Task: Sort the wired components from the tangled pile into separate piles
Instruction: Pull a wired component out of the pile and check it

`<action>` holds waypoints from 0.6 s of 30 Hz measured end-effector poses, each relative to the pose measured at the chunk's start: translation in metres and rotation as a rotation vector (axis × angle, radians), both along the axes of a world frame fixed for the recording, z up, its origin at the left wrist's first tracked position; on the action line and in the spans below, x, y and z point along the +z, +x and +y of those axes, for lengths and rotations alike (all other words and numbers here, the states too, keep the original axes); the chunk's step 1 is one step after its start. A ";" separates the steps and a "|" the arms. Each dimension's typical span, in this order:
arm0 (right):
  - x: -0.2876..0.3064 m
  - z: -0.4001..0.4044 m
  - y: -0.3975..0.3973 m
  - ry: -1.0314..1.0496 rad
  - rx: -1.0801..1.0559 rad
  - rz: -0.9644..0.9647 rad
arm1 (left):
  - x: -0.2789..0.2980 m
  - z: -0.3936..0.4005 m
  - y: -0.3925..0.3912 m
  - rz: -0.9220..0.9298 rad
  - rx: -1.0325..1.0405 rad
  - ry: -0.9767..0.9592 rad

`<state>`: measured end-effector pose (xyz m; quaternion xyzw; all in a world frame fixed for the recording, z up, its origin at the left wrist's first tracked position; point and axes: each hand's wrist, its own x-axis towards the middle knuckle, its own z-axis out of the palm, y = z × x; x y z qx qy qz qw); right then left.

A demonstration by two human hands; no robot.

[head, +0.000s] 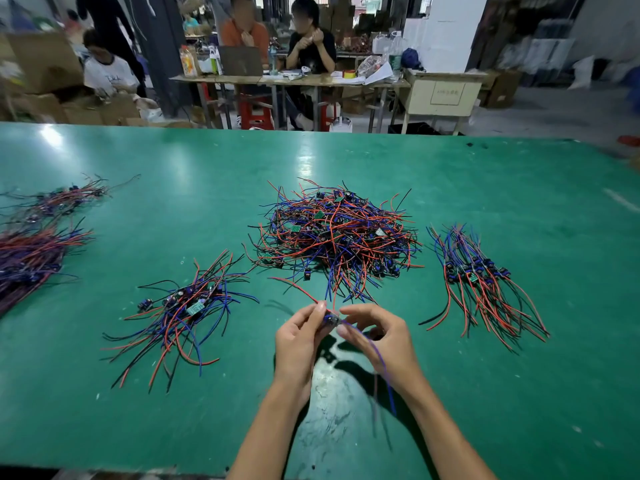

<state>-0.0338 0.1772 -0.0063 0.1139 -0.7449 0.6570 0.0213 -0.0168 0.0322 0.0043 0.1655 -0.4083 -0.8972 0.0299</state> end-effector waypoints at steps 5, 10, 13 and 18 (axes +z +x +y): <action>0.004 0.006 -0.003 -0.159 -0.105 -0.071 | -0.003 0.002 0.001 0.046 -0.066 -0.186; 0.009 0.009 0.000 -0.279 -0.126 -0.190 | -0.005 0.002 0.007 0.090 -0.108 -0.281; 0.013 0.011 0.001 -0.388 -0.113 -0.253 | -0.005 0.003 0.009 0.108 -0.118 -0.328; 0.013 0.015 0.002 -0.519 -0.136 -0.297 | -0.001 0.005 0.015 0.153 -0.195 -0.479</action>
